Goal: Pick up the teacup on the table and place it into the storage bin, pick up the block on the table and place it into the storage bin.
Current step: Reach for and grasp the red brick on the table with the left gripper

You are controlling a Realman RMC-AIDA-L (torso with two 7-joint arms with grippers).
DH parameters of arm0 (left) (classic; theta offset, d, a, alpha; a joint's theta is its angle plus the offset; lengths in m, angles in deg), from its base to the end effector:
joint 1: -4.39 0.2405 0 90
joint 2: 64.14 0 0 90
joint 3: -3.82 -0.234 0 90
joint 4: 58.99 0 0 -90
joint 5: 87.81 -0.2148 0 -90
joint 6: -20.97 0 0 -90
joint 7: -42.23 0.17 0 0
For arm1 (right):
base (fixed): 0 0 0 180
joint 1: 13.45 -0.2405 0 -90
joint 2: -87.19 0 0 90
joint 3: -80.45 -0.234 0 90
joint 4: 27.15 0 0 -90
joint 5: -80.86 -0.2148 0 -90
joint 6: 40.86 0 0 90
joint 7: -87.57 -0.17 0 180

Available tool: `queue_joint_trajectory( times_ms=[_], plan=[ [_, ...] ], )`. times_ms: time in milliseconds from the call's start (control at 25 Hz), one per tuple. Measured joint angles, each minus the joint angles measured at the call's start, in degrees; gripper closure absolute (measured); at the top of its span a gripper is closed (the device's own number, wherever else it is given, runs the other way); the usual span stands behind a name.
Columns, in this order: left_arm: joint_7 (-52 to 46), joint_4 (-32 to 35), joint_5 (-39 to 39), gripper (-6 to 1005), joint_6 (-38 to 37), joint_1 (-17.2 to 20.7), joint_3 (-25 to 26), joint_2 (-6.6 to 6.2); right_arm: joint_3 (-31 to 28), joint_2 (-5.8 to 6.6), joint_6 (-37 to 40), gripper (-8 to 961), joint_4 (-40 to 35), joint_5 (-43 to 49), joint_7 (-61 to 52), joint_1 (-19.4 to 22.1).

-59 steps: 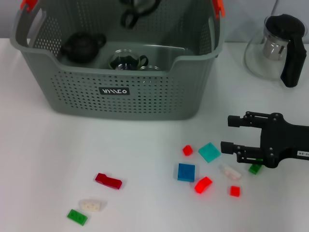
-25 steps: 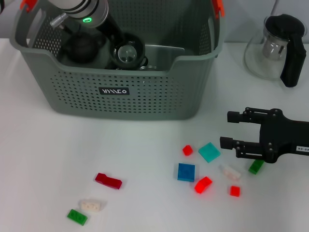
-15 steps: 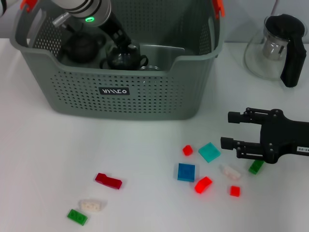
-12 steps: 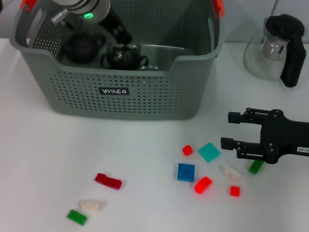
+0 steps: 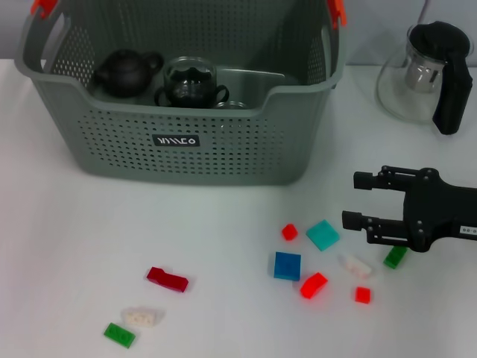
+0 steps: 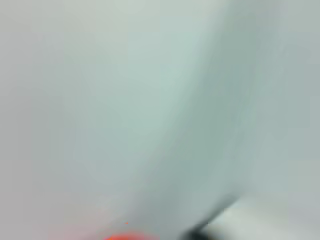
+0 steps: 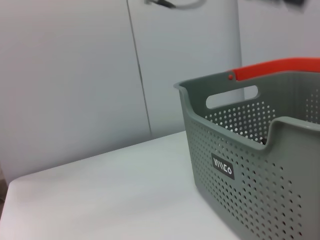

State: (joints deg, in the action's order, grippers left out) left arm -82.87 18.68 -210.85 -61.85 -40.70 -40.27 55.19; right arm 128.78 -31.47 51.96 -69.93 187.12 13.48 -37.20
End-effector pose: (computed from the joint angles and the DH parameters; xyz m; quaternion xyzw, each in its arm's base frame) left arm -0.0728 0.4248 0.1035 -0.9185 -0.2064 -0.2129 0.2617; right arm 0.2375 0.3089 -0.0053 -0.9474 0.1522 0.2544 0.1204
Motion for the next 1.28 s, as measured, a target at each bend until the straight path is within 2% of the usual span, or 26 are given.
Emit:
queue_joint_trajectory(
  times_ms=[40,120,200,240,320,440,480,520,640,680,720,880,1120,1280],
  plan=[
    [0.8,-1.8,7.8,465,-5.1,1.2,3.3,-1.36,-0.1,0.01,0.0,213,0.0,0.0,0.0,0.1],
    [2.1,-6.0,18.4,466,-13.4,2.9,7.2,-3.45,-0.2,0.00,0.0,212,0.0,0.0,0.0,0.2],
    [4.6,-10.0,25.1,467,-22.3,4.3,11.6,-4.48,-0.2,0.00,0.1,212,0.0,0.0,0.0,0.2],
    [6.3,-11.7,26.8,467,-26.2,5.2,13.6,-4.47,-0.2,0.00,0.1,212,0.0,0.0,0.0,0.2],
    [10.2,-12.6,27.2,468,-30.5,8.1,14.6,-3.75,-0.3,0.02,0.2,212,0.0,0.0,0.0,0.2],
    [18.0,-11.6,23.9,470,-31.4,14.1,11.1,-1.14,-0.4,0.11,0.2,212,0.1,0.0,0.0,0.2],
    [22.8,-11.2,20.5,470,-31.3,17.7,9.3,0.64,-0.6,0.11,0.4,212,0.0,0.0,0.0,0.2],
    [22.8,-11.2,20.5,471,-31.3,17.7,9.3,0.64,-0.6,0.11,0.4,212,0.0,0.0,0.0,0.2],
    [28.4,-10.9,14.7,472,-31.1,21.6,7.3,2.75,-0.8,0.09,0.4,213,0.2,0.0,0.0,0.2],
    [32.4,-11.2,9.2,472,-29.9,23.7,6.8,3.91,-0.9,0.09,0.4,213,0.3,0.0,0.0,0.3],
    [32.4,-11.2,9.2,472,-29.9,23.7,6.8,3.91,-0.9,0.09,0.4,213,0.3,0.0,0.0,0.3],
    [38.1,-12.5,0.4,473,-26.7,25.6,6.6,4.81,-0.9,-0.06,0.5,213,0.3,0.0,0.0,0.2],
    [43.0,-15.7,-7.4,475,-23.4,25.1,6.6,4.84,-0.8,-0.30,0.5,212,0.4,0.0,0.0,-0.2],
    [47.4,-18.2,-8.8,476,-21.4,24.6,6.6,4.74,-0.8,-0.41,0.5,213,0.4,0.0,0.0,-0.4]
  ],
)
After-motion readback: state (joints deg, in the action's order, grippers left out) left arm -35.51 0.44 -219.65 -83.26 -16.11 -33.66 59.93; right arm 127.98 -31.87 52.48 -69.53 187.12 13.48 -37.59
